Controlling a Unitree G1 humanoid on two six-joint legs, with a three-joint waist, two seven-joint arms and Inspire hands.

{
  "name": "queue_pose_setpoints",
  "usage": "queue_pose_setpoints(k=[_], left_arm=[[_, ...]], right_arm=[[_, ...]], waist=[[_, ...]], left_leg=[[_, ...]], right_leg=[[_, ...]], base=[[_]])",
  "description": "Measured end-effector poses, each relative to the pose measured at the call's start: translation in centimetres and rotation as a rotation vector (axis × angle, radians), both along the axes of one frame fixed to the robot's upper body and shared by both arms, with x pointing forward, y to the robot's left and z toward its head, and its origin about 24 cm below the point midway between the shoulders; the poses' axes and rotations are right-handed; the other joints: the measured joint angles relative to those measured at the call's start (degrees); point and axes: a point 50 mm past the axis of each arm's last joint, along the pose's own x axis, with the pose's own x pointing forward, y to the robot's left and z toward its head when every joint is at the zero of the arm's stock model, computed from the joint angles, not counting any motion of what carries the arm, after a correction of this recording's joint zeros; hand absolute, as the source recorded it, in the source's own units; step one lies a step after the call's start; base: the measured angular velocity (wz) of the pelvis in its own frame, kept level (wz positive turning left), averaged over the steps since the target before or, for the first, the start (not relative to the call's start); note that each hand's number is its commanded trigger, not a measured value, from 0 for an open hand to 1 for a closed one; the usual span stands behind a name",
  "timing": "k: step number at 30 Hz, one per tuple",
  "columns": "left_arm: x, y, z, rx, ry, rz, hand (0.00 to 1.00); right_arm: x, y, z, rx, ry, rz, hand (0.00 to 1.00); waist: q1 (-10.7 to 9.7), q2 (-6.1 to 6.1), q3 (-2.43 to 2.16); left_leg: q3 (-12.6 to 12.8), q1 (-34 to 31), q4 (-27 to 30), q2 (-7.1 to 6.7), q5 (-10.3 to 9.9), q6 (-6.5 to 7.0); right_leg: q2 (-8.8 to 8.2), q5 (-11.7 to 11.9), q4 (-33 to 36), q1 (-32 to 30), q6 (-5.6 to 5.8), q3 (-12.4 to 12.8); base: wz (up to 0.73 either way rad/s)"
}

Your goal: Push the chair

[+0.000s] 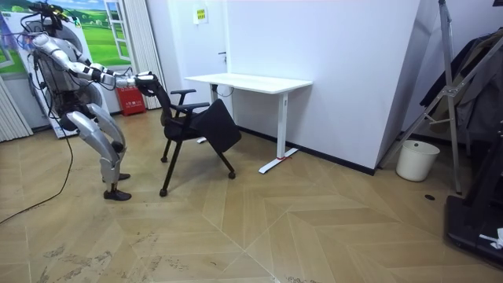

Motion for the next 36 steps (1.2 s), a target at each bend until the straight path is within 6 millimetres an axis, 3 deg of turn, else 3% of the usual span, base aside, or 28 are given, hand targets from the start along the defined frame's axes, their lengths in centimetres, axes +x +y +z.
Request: queue_pose_setpoints(k=[2, 7, 9, 11, 15, 18, 19, 20, 21, 22, 23, 24, 25, 26, 29, 36], left_arm=[[-0.1, -0.1, 0.1, -0.003, -0.021, 0.002, 1.00], [-0.6, 0.1, -0.8, -0.001, -0.013, 0.027, 1.00], [-0.8, -0.2, -1.2, -0.005, -0.003, 0.032, 1.00], [-1.1, -0.3, -2.0, -0.007, 0.020, 0.045, 1.00], [-1.7, -0.4, -3.0, -0.026, 0.047, 0.056, 1.00], [-2.0, -0.3, -3.5, -0.030, 0.065, 0.065, 1.00], [-1.9, -0.4, -3.5, -0.033, 0.062, 0.063, 1.00], [-1.9, -0.6, -3.3, -0.036, 0.063, 0.057, 1.00], [-1.9, -0.8, -3.3, -0.039, 0.065, 0.051, 1.00], [-1.9, -1.2, -3.4, -0.046, 0.071, 0.042, 1.00], [-2.0, -1.6, -3.7, -0.053, 0.086, 0.036, 1.00], [-2.1, -1.7, -3.8, -0.056, 0.095, 0.032, 1.00], [-2.3, -1.7, -4.1, -0.060, 0.101, 0.031, 1.00], [-2.2, -1.6, -3.9, -0.059, 0.094, 0.031, 1.00], [-1.4, -1.8, -2.7, -0.043, 0.065, 0.013, 1.00], [-1.0, -1.3, -1.5, -0.018, 0.037, 0.002, 1.00]], right_arm=[[0.0, -0.1, 0.1, 0.004, -0.002, 0.004, 1.00], [-0.1, 0.2, -0.2, -0.003, 0.023, 0.021, 1.00], [-0.3, 0.2, -0.6, -0.005, 0.036, 0.019, 1.00], [-0.6, 0.0, -1.3, -0.006, 0.058, 0.019, 1.00], [-1.1, 0.0, -1.9, -0.011, 0.075, 0.027, 1.00], [-1.2, 0.1, -2.2, -0.018, 0.084, 0.036, 1.00], [-1.2, 0.0, -2.1, -0.017, 0.082, 0.036, 1.00], [-1.1, -0.3, -1.9, -0.022, 0.075, 0.034, 1.00], [-1.1, -0.5, -1.9, -0.025, 0.074, 0.032, 1.00], [-1.2, -0.9, -2.0, -0.030, 0.081, 0.027, 1.00], [-1.3, -1.4, -2.1, -0.042, 0.087, 0.023, 1.00], [-1.4, -1.5, -2.2, -0.044, 0.089, 0.022, 1.00], [-1.6, -1.6, -2.4, -0.046, 0.092, 0.022, 1.00], [-1.6, -1.6, -2.3, -0.044, 0.080, 0.023, 1.00], [-1.4, -1.7, -2.0, -0.018, 0.060, 0.009, 1.00], [-1.1, -1.3, -1.4, -0.001, 0.037, 0.012, 1.00]], waist=[[-0.29, -0.32, 0.06], [-0.38, -0.16, -0.03], [-0.80, 0.34, -0.16], [-0.73, 0.85, -0.20], [-0.74, 2.10, -0.68], [-0.42, 1.91, -0.41], [-0.62, 1.34, -0.11], [-2.16, 1.04, -0.10], [-2.56, 0.79, 0.04], [-2.54, 0.79, 0.04], [-2.27, 1.53, -0.31], [-1.68, 1.79, -0.38], [-1.18, 2.61, -1.22], [-1.42, 2.67, -1.31], [-1.36, 0.97, -1.16], [-0.26, -0.68, -0.69]], left_leg=[[0.39, 0.04, -0.24, 0.04, -0.19, -0.29], [0.43, 1.16, 0.78, 0.23, -0.36, -0.48], [0.40, 0.71, 4.15, 0.85, -0.24, -0.30], [0.42, 0.65, 9.15, 1.09, 0.41, 0.80], [1.37, 1.10, 13.43, 1.67, 0.54, 0.89], [0.78, 1.21, 16.05, 0.47, 1.70, 1.42], [0.20, -0.74, 17.76, -0.38, 2.54, 1.42], [0.63, -3.55, 15.71, -1.92, 2.52, 1.45], [1.10, -4.86, 14.04, -2.53, 2.52, 1.44], [3.29, -7.06, 9.94, -3.59, 2.79, 1.33], [4.62, -8.77, 5.09, -3.98, 4.12, 2.08], [5.00, -9.07, 4.29, -4.02, 5.63, 2.84], [5.17, -9.07, 3.88, -4.28, 6.84, 3.79], [5.21, -8.95, 3.52, -4.80, 7.32, 4.60], [5.39, -9.20, 2.69, -5.59, 9.55, 6.81], [5.55, -9.15, 1.48, -6.50, 9.41, 7.38]], right_leg=[[0.06, -1.02, 0.49, -0.15, 0.47, -0.14], [-0.16, -2.70, 1.68, 1.18, 0.19, -0.27], [-0.32, -4.00, 2.66, 2.30, 0.39, -0.81], [-0.44, -6.14, 4.85, 3.90, 0.69, -0.39], [-0.50, -8.24, 7.40, 5.11, 0.91, 0.59], [-1.00, -9.38, 9.20, 5.80, 0.38, 1.85], [-1.37, -9.88, 9.55, 5.72, 0.25, 2.06], [-1.54, -10.20, 9.64, 5.44, 0.63, 2.60], [-1.52, -10.43, 9.73, 5.30, 1.08, 3.37], [-1.30, -10.66, 9.85, 5.13, 1.64, 5.12], [-1.33, -10.66, 9.94, 4.95, 2.28, 5.68], [-1.49, -10.70, 10.20, 4.72, 2.50, 6.27], [-1.65, -10.55, 10.17, 4.50, 3.19, 6.51], [-1.74, -10.26, 9.94, 4.35, 3.88, 6.48], [-2.19, -10.22, 9.85, 3.95, 5.27, 6.80], [-3.25, -10.44, 8.65, 4.07, 5.49, 6.55]], base=[[0.09], [0.04], [0.09], [0.03], [-0.04], [0.02], [0.52], [0.63], [0.44], [-0.09], [-0.37], [-0.57], [-0.37], [-0.15], [0.12], [-0.01]])
